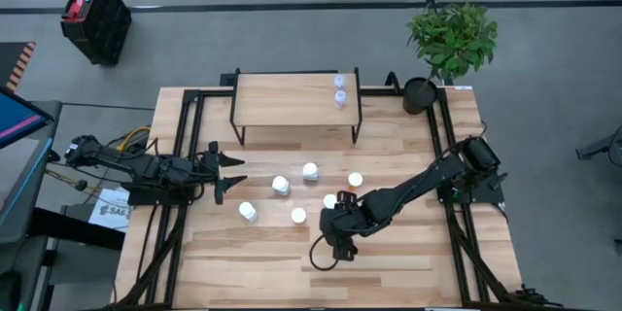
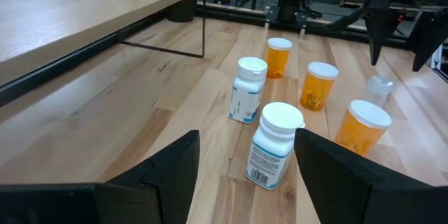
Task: Pick and place medicine bottles onto shelf by color
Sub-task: Put the transparent pill bottle aligned with the other transparent pill bottles on the shelf
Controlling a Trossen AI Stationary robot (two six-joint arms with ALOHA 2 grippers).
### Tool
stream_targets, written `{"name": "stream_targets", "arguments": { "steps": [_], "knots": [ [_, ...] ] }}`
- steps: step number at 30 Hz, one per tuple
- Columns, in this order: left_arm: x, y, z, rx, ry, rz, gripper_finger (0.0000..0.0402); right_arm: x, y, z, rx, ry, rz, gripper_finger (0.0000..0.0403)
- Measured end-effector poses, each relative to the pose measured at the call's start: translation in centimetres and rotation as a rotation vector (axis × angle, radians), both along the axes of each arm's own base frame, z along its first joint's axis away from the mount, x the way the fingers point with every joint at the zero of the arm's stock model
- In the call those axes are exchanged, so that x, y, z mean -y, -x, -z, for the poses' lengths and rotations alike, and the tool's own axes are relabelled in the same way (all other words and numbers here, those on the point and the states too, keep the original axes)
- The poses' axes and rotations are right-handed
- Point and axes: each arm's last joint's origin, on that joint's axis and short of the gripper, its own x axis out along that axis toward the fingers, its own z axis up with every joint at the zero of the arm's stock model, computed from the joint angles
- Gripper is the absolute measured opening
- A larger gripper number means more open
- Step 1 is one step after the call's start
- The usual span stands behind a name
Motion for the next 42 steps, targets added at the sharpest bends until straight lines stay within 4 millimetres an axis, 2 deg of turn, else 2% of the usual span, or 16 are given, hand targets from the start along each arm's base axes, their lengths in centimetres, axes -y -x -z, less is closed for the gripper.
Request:
{"name": "stream_targets", "arguments": {
  "steps": [7, 13, 17, 23, 32, 42],
  "knots": [
    [0.0, 0.0, 0.0, 0.0, 0.0, 0.0, 0.0222, 0.0, 0.0, 0.0, 0.0, 0.001, -0.003, 0.0271],
    [0.0, 0.0, 0.0, 0.0, 0.0, 0.0, 0.0222, -0.3, -0.7, 1.5, -0.018, 0.015, -0.001, 0.0271],
    [0.0, 0.0, 0.0, -0.002, 0.0, 0.0, 0.0222, -0.4, -0.8, 3.3, -0.079, 0.043, -0.021, 0.0271],
    [0.0, 0.0, 0.0, -0.003, -0.001, 0.0, 0.0222, -0.5, -1.3, 4.5, -0.091, 0.048, -0.017, 0.0271],
    [0.0, 0.0, 0.0, -0.005, -0.001, 0.0, 0.0222, 0.2, -0.7, 4.3, -0.184, 0.055, 0.073, 0.027],
    [0.0, 0.0, 0.1, -0.007, -0.002, 0.0, 0.0222, 0.0, -0.6, 3.9, -0.23, -0.015, 0.094, 0.027]
  ]
}}
